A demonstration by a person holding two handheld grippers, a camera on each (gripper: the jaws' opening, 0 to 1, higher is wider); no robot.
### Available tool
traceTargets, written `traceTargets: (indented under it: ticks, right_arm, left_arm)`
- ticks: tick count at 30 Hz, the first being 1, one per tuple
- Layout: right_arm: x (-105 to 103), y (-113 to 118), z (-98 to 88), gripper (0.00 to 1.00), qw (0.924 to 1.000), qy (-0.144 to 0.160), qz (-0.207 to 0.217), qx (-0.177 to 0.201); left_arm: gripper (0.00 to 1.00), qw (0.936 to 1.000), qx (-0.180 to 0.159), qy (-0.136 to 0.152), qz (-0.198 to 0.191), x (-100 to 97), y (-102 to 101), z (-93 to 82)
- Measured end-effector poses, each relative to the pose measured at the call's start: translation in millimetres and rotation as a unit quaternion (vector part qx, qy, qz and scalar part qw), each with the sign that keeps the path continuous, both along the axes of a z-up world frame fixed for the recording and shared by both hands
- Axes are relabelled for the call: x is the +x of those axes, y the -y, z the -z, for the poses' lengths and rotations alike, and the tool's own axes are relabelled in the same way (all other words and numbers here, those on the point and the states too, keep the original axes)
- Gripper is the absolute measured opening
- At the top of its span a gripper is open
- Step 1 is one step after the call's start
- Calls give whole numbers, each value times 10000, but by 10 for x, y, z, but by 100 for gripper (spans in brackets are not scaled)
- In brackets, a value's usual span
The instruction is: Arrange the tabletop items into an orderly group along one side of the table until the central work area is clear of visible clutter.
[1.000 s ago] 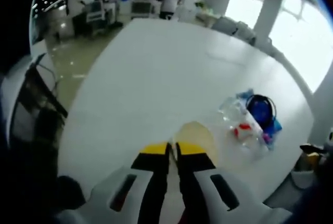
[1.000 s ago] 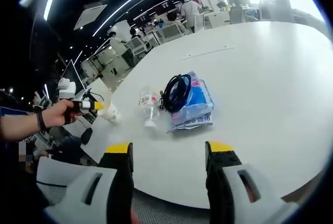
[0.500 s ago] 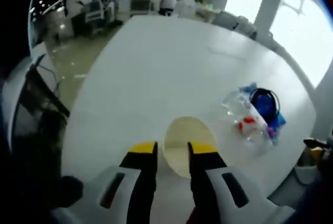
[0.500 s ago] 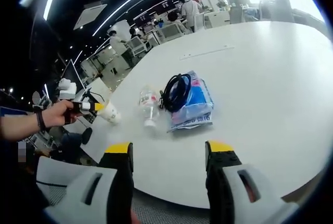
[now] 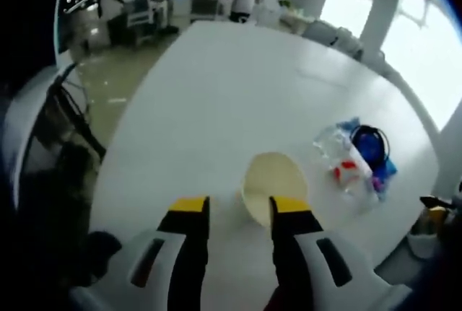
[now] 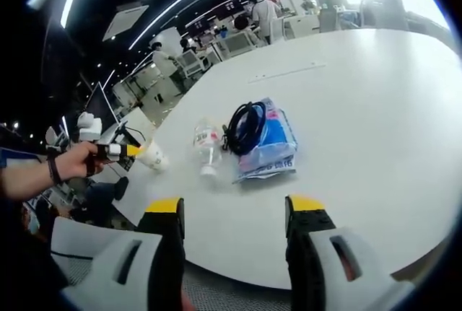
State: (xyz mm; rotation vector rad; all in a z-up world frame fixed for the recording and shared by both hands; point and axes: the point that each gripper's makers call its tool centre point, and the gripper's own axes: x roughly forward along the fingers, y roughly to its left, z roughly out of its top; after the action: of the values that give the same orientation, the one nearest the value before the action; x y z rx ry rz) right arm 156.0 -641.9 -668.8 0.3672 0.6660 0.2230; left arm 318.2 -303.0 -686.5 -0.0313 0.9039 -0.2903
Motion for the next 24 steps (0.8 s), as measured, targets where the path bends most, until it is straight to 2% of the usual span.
traceTargets:
  ticks: [13,15,20,24]
  right_arm:
    - [-10,-57,0,56,9999,-8,-64,117]
    - [-12,-75,2,56,9999,-15,-95,131]
    - [-17,-101,13,55,9997,-42,-144,167]
    - [-10,-103,1,55,9996,-29,-128,242]
  left_arm:
    - [32,9974,-420,188,-558,-270,-78,-143]
    - [33,9956,-656,301,-593,-307,-36,-154]
    - [34,9931,-795,420,-754,-372,-17,-140]
    - [33,9872,-1142,405,-1035,-430,22,-135]
